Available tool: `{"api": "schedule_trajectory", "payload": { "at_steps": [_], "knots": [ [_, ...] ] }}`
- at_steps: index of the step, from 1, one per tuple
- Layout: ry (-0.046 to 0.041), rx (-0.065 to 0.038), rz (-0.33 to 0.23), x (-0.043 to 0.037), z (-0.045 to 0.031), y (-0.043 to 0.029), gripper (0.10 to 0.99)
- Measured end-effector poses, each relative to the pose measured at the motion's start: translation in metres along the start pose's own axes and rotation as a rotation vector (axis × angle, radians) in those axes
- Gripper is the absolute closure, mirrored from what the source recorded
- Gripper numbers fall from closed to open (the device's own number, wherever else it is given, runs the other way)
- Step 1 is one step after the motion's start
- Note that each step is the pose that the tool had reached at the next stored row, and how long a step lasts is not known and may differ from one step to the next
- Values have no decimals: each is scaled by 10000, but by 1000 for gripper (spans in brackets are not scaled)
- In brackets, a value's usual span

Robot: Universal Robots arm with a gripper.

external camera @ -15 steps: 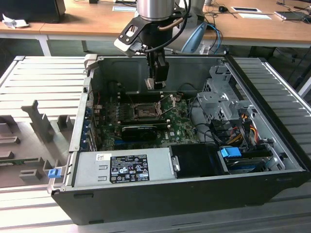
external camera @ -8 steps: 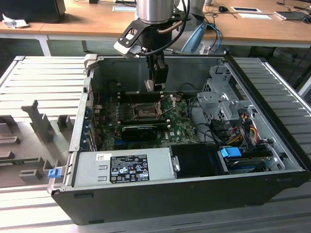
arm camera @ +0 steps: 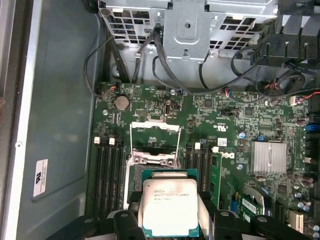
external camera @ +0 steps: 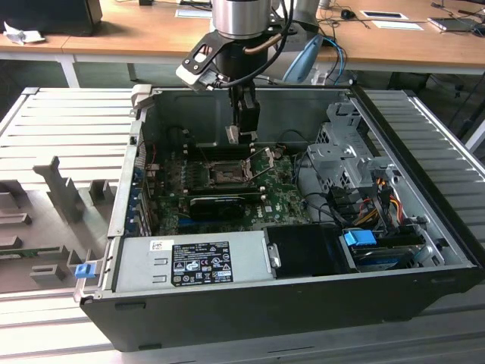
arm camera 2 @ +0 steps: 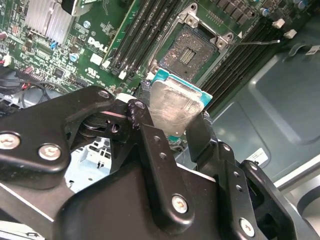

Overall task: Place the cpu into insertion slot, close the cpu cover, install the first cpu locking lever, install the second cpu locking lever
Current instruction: 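Place the cpu into insertion slot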

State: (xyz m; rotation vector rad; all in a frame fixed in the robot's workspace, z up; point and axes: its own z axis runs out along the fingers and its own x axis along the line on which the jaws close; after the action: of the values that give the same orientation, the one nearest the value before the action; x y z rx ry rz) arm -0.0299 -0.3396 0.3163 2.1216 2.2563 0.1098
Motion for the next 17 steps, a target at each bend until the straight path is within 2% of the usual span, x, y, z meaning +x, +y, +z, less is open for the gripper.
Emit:
{"api": "schedule_trajectory", "payload": {
  "at_steps": [17],
  "knots": [
    [-15,-4,211,0,30,-6,557]
  ]
}}
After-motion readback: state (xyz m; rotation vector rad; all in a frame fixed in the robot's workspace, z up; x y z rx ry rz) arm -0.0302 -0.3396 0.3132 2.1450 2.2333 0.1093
